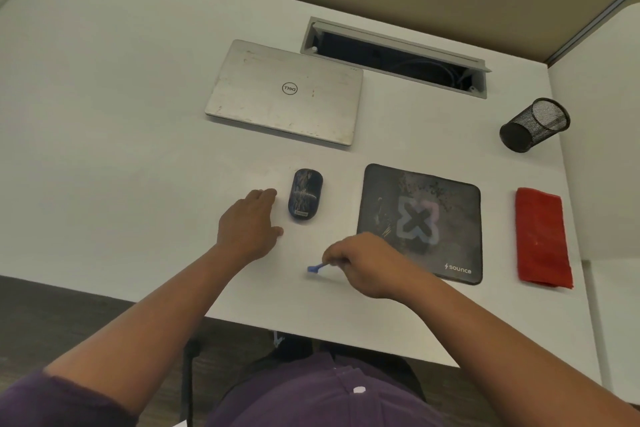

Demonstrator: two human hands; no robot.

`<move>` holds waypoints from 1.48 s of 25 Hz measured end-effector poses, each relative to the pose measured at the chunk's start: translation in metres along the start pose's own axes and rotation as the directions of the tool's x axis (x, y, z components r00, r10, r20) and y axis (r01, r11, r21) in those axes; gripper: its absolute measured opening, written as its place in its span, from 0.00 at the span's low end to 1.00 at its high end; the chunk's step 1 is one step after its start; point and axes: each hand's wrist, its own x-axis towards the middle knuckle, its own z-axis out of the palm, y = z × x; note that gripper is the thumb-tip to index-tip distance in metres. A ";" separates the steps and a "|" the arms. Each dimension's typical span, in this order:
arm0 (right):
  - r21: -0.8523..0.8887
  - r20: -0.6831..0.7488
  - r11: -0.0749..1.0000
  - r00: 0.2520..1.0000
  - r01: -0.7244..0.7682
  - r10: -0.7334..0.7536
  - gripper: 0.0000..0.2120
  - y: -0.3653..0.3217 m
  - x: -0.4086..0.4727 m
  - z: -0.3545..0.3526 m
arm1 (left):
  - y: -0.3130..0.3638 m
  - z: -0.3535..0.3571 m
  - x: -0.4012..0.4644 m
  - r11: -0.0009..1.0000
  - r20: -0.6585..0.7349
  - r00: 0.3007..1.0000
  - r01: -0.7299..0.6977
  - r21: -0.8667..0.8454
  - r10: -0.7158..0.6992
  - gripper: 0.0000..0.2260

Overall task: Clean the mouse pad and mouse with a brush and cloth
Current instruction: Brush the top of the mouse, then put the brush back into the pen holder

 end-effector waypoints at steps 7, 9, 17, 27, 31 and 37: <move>0.054 -0.073 0.994 0.992 -0.096 0.100 0.15 0.040 -0.009 -0.011 | 0.053 -0.010 -0.013 0.983 -0.280 0.955 -0.137 -0.126 0.097 0.24; 0.247 -0.025 0.965 0.995 -0.088 0.097 0.12 0.049 -0.019 -0.008 | 0.076 -0.009 -0.016 0.977 -0.280 0.953 -0.158 -0.145 0.113 0.23; 0.594 -0.343 0.801 0.876 -0.078 0.340 0.06 0.130 -0.068 -0.050 | 0.166 -0.008 -0.001 0.971 -0.202 0.965 -0.197 -0.134 0.168 0.10; 0.973 -0.229 0.127 0.760 0.191 0.608 0.12 0.241 -0.111 -0.113 | 0.338 -0.007 0.039 0.794 0.065 0.959 -0.188 -0.578 0.274 0.08; 0.949 -0.306 0.254 0.728 0.185 0.613 0.09 0.268 -0.112 -0.138 | 0.410 -0.015 0.057 0.633 0.040 0.951 -0.172 -0.755 0.306 0.07; 0.666 -0.699 0.743 0.405 0.070 0.589 0.02 0.321 -0.099 -0.198 | 0.466 -0.014 0.114 0.628 0.058 0.977 -0.086 -0.774 0.206 0.04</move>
